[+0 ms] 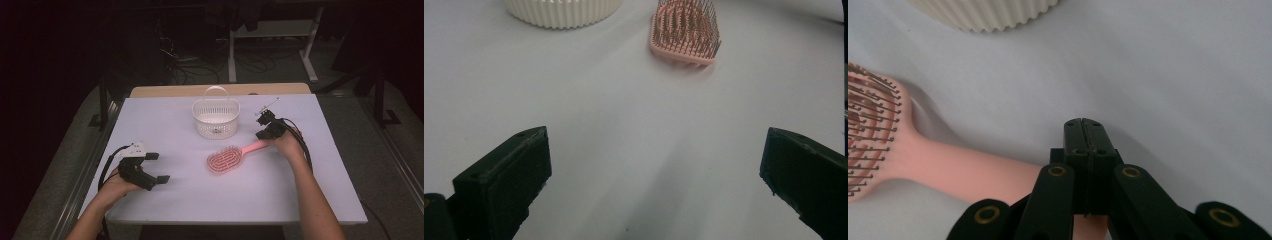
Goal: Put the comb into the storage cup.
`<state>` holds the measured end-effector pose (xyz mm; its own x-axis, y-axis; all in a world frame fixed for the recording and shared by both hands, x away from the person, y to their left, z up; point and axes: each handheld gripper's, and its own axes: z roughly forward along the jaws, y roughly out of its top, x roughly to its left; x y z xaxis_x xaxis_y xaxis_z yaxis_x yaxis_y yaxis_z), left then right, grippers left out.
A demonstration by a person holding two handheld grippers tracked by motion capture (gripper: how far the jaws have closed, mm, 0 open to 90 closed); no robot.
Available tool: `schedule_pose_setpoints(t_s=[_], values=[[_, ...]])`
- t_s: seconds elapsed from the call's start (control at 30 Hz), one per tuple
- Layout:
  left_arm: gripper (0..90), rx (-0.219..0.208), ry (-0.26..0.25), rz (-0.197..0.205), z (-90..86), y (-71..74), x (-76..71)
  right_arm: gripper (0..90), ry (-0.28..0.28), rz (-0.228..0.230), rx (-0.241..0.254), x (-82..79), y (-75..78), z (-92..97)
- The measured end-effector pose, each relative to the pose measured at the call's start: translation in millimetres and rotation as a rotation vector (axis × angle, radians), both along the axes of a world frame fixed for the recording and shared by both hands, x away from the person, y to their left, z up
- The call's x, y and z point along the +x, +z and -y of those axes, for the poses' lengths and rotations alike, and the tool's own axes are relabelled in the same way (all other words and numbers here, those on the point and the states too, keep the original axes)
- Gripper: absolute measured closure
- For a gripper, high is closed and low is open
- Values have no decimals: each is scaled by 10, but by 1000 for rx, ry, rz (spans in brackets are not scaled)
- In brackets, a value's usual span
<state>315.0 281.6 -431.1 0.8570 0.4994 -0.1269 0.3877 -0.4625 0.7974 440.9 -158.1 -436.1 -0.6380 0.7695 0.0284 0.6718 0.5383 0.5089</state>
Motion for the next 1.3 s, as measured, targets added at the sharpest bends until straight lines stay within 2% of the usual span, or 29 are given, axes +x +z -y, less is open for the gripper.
schedule_pose_setpoints(t_s=[0.27, 0.83, 0.9, 1.3], values=[[0, 6, -3, 4, -3, 9, 0, 889, 5, 3, -9, -104, -3, 54], [0, 1, -2, 3, 1, 20, -10, 889, 24, -24, -22, -328, -25, 74], [0, 1, -2, 5, 3, 21, -12, 889, 30, -23, -25, -412, -24, 99], [0, -3, -2, 8, -1, 29, -14, 889, 52, -34, -8, -622, -42, 168]])
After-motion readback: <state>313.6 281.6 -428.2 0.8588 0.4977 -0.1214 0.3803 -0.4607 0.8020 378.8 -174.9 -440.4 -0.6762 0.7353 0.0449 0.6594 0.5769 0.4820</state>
